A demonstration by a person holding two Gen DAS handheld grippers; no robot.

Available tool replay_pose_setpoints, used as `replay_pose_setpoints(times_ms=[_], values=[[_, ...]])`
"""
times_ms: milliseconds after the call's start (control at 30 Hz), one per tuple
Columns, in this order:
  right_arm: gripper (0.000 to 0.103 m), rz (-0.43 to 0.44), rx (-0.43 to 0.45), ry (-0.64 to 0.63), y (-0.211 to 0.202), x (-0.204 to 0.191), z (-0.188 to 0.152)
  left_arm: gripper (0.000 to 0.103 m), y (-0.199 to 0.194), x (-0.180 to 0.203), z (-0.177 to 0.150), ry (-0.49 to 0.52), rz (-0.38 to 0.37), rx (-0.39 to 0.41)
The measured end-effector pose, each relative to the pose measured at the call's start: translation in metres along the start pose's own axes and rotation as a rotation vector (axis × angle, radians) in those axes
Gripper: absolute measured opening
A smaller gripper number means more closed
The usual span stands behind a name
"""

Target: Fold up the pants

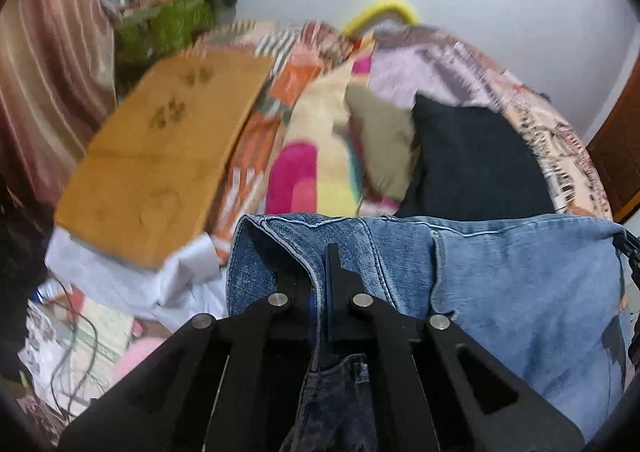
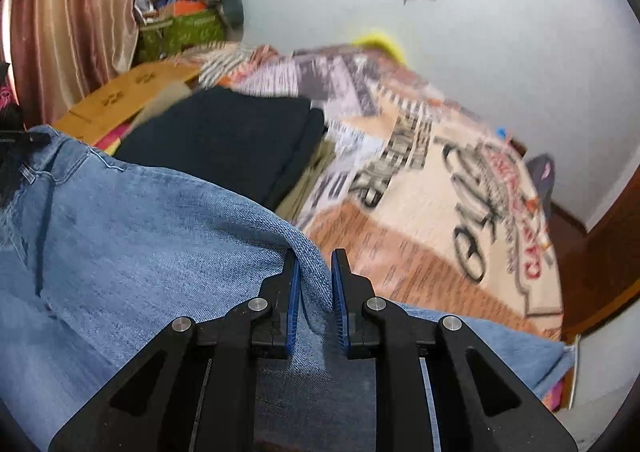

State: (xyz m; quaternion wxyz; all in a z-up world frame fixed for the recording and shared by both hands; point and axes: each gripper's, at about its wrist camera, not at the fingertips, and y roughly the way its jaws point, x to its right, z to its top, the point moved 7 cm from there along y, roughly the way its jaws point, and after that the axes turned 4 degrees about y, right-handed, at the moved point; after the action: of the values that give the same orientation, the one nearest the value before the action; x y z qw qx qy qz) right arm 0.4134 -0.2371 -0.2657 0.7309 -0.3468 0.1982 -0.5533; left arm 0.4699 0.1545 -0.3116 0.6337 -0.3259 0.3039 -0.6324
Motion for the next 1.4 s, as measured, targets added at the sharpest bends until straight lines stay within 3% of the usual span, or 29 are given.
replay_pose_setpoints(times_ms=[267, 733, 1000, 1400], values=[[0.013, -0.009, 0.061, 0.0, -0.045, 0.001, -0.01, 0.003, -0.058, 0.012, -0.008, 0.046, -0.027, 0.099], [0.013, -0.002, 0.072, 0.052, -0.116, -0.009, -0.064, 0.003, -0.134, 0.013, -0.086, 0.066, -0.064, 0.128], [0.013, 0.015, 0.024, 0.091, -0.133, -0.019, -0.106, 0.003, -0.141, 0.009, -0.147, 0.014, -0.072, 0.074], [0.019, 0.047, -0.082, 0.117, -0.134, -0.036, -0.164, 0.014, -0.128, -0.001, -0.235, 0.019, 0.028, -0.084]])
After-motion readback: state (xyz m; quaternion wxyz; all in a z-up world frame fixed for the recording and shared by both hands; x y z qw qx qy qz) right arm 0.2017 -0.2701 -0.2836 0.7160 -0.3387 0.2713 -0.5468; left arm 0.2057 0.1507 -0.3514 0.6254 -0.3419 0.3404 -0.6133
